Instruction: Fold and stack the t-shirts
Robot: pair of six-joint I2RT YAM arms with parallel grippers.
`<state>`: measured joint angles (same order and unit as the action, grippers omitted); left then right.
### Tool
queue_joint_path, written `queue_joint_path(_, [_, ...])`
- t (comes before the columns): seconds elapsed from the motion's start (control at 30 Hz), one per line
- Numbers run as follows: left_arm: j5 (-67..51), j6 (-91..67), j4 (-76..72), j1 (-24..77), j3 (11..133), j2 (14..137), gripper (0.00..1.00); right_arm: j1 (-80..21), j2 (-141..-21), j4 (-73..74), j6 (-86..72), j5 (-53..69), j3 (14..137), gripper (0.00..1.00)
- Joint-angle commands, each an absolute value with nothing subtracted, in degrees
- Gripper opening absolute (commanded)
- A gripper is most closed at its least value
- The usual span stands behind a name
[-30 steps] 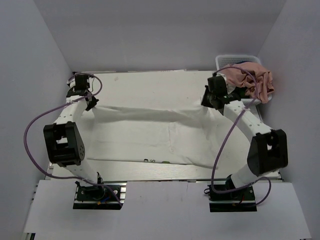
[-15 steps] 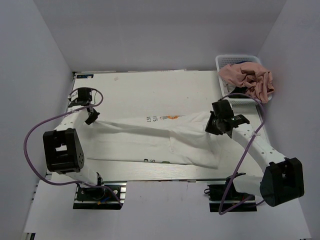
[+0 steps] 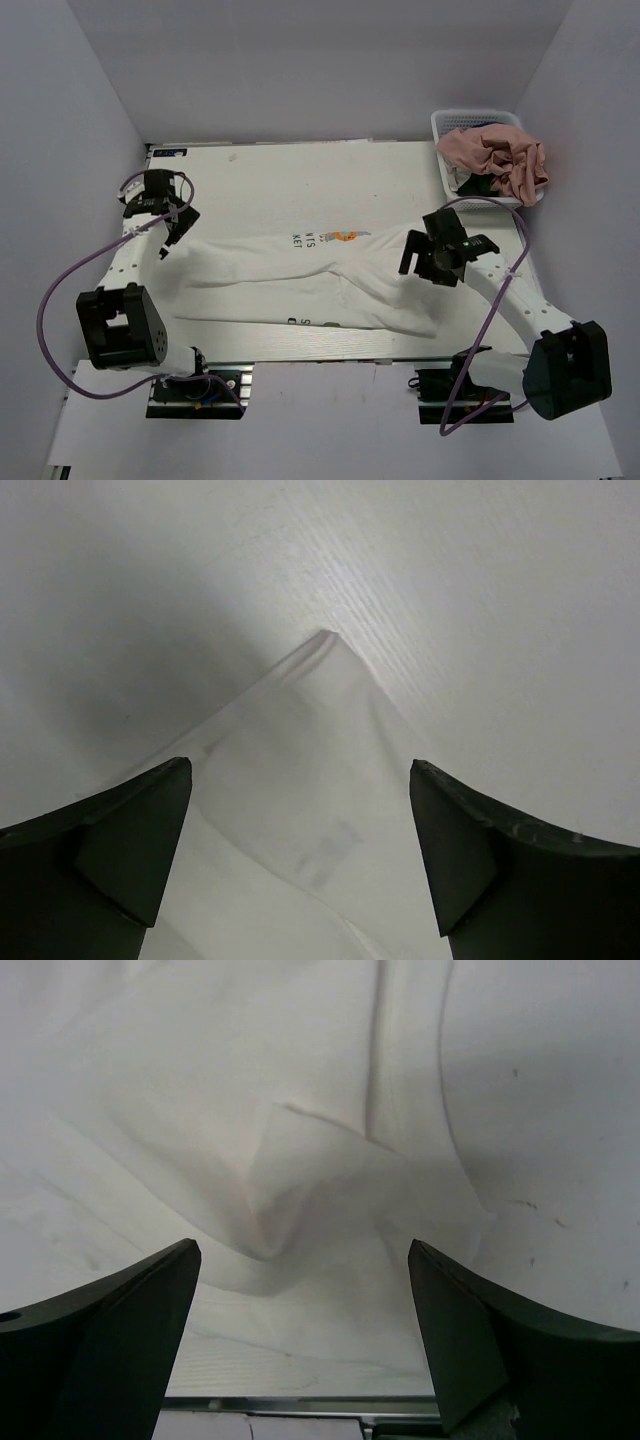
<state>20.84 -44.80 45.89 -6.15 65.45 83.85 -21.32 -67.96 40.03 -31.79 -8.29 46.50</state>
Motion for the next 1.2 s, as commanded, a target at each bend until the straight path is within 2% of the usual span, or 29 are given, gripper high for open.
queue_joint_path(0.0, [13.21,-42.46,40.01,-6.06,63.47,79.28,0.99,-21.97,-68.89,32.27,-29.27,-7.21,49.39,0.9])
queue_joint_path(0.13, [5.02,-40.34,32.8,-4.93,59.6,82.33,0.99,-22.94,-75.22,25.24,-29.26,-2.11,49.22,0.9])
queue_joint_path(0.43, [9.4,-40.87,33.39,-0.36,51.33,93.51,0.99,-23.55,-94.98,20.13,-34.36,-4.39,53.08,0.9])
queue_joint_path(0.53, [10.28,-42.1,37.08,2.01,49.14,95.09,0.99,-23.12,-103.6,21.52,-34.98,-6.84,59.92,0.9])
queue_joint_path(0.57, [10.28,-43.06,37.79,2.89,48.26,95.1,0.99,-22.85,-105.71,22.4,-35.24,-6.94,66.9,0.9])
queue_joint_path(0.6, [5.58,-43.07,37.79,3.86,46.95,95.1,0.99,-22.76,-112.17,22.76,-35.94,-7.38,69.41,0.9])
queue_joint_path(0.67, [-0.59,-43.59,35.78,6.23,42.64,94.58,0.99,-22.5,-117.22,23.03,-36.74,-4.6,77.76,0.9])
queue_joint_path(0.7, [-4.44,-43.59,35.08,7.2,41.41,94.57,0.99,-22.33,-125.42,24.33,-36.65,-2.92,83.96,0.9])
queue_joint_path(0.77, [-5.54,-45.87,35.94,10.45,39.12,94.04,0.99,-22.24,-133.98,26.45,-36.83,-2.46,96.99,0.9])
queue_joint_path(0.8, [-6.06,-46.57,38.21,11.59,38.33,92.3,0.99,-21.89,-136.73,26.89,-36.57,-1.85,109.91,0.9])
queue_joint_path(0.87, [-10.43,-47.46,38.76,15.98,36.57,88.62,0.99,-22.06,-144.29,28.48,-34.9,-0.54,122.96,0.9])
queue_joint_path(0.93, [-11.51,-48.25,41.73,19.41,36.56,85.8,0.99,-22.32,-148.25,22.79,-31.74,3.06,126.55,0.9])
queue_joint_path(1.03, [-10.02,-48.25,50.58,25.73,39.37,79.22,0.99,-22.67,-146.96,13.82,-27.0,7.03,127.0,0.9])
queue_joint_path(1.07, [-11.76,-48.25,51.32,28.88,39.37,73.27,0.99,-22.85,-143.91,9.27,-24.72,7.03,126.39,0.9])
queue_joint_path(1.17, [-14.24,-45.62,51.94,32.59,40.42,65.33,0.99,-23.29,-138.71,9.13,-19.27,5.71,127.0,0.9])
